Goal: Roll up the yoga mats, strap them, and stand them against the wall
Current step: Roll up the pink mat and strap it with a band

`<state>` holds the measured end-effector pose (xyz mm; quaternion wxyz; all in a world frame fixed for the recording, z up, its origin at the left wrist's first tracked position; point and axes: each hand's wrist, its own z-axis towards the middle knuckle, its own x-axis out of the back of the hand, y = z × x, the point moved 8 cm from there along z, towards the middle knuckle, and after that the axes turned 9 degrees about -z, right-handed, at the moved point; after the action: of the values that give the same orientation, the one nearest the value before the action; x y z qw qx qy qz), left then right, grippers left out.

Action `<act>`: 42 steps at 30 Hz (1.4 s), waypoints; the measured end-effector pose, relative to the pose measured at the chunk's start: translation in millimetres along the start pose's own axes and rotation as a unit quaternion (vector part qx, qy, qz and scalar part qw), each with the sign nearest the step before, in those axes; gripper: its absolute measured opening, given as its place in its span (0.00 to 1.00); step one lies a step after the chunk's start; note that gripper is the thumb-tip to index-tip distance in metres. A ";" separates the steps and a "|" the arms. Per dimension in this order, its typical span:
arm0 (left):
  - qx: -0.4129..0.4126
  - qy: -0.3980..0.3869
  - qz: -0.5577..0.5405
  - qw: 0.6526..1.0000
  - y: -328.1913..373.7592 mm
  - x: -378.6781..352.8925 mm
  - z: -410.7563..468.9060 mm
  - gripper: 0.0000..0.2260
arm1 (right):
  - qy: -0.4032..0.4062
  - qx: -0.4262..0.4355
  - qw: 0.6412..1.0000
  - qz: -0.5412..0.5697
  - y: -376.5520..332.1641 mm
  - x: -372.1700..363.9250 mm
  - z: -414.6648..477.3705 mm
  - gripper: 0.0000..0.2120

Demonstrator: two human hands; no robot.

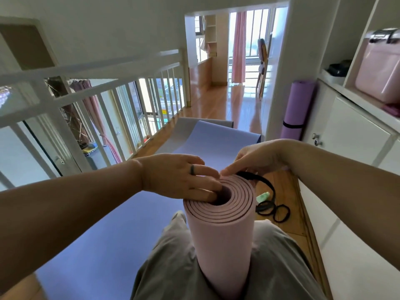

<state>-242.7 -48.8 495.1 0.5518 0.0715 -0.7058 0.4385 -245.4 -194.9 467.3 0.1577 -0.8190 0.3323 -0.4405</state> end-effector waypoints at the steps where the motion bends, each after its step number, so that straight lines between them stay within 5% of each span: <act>1: 0.029 0.005 0.001 1.000 -6.7 1.1 -3.0 0.19 | 0.048 0.025 0.998 -0.010 -4.8 10.1 -2.3 0.17; 4: 0.257 0.037 0.005 0.966 -51.7 11.1 -22.3 0.26 | 0.174 0.112 0.978 0.016 -20.9 38.2 -13.1 0.11; 6: 0.485 0.075 -0.141 0.860 -85.6 15.5 -50.4 0.30 | 0.210 0.146 0.965 0.052 -28.2 48.6 -18.4 0.08; 8: 0.594 0.107 -0.345 0.719 -96.8 2.9 -68.0 0.31 | 0.211 0.179 0.958 0.083 -39.9 50.5 -23.1 0.07; 10: 0.597 0.113 -0.518 0.601 -91.4 -9.8 -62.8 0.30 | 0.204 0.218 0.947 0.116 -55.9 49.4 -30.0 0.06; 14: 0.586 0.212 -0.615 0.483 -81.9 -22.4 -54.8 0.09 | 0.201 0.280 0.917 0.199 -85.7 46.5 -45.4 0.06; 18: 0.564 0.471 -0.647 0.203 -83.4 -30.2 -80.2 0.07 | 0.167 0.264 0.911 0.270 -93.1 37.4 -49.8 0.10; 20: 0.542 0.527 -0.642 0.133 -84.3 -29.5 -90.7 0.08 | 0.128 0.223 0.926 0.277 -89.3 27.8 -47.9 0.17; 22: 0.526 0.539 -0.643 0.141 -86.3 -22.7 -89.4 0.08 | 0.125 0.174 0.963 0.166 -84.2 20.6 -44.9 0.22; 24: 0.530 0.516 -0.635 0.220 -88.1 -10.7 -82.0 0.12 | 0.144 0.117 0.982 -0.031 -80.4 16.8 -38.6 0.26; 26: 0.561 0.428 -0.594 0.387 -88.5 7.5 -71.4 0.14 | 0.158 0.074 0.972 -0.156 -79.4 18.6 -34.8 0.27; 29: 0.551 0.160 -0.446 0.687 -77.8 37.1 -41.0 0.06 | 0.196 0.035 0.956 -0.215 -78.3 38.2 -38.8 0.21; 30: 0.520 0.057 -0.378 0.764 -69.6 42.6 -29.9 0.02 | 0.211 0.028 0.947 -0.240 -77.9 44.9 -39.0 0.19; 32: 0.447 -0.070 -0.263 0.852 -52.1 46.9 -11.0 0.09 | 0.207 0.007 0.927 -0.311 -77.0 49.6 -35.4 0.15; 34: 0.418 -0.105 -0.247 0.868 -39.6 49.9 8.3 0.13 | 0.193 -0.018 0.915 -0.354 -73.6 47.0 -26.8 0.08; 36: 0.489 -0.138 -0.285 0.813 -43.6 41.5 6.5 0.16 | 0.170 -0.046 0.910 -0.375 -69.8 41.9 -26.4 0.12; 38: 0.598 -0.189 -0.342 0.699 -53.5 30.0 -18.5 0.15 | 0.159 -0.059 0.890 -0.424 -73.4 37.1 -35.0 0.14; 41: 0.658 -0.199 -0.528 0.499 -38.4 27.3 -49.6 0.14 | 0.130 -0.074 0.887 -0.438 -68.8 29.4 -45.3 0.14; 42: 0.662 -0.196 -0.552 0.468 -32.3 32.8 -54.9 0.14 | 0.122 -0.076 0.892 -0.429 -68.6 25.3 -51.5 0.16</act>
<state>-197.0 -17.5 540.5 0.3143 0.8742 -0.1089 0.3537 -250.2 -160.3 549.6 -0.1514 -0.8310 -0.0025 -0.5353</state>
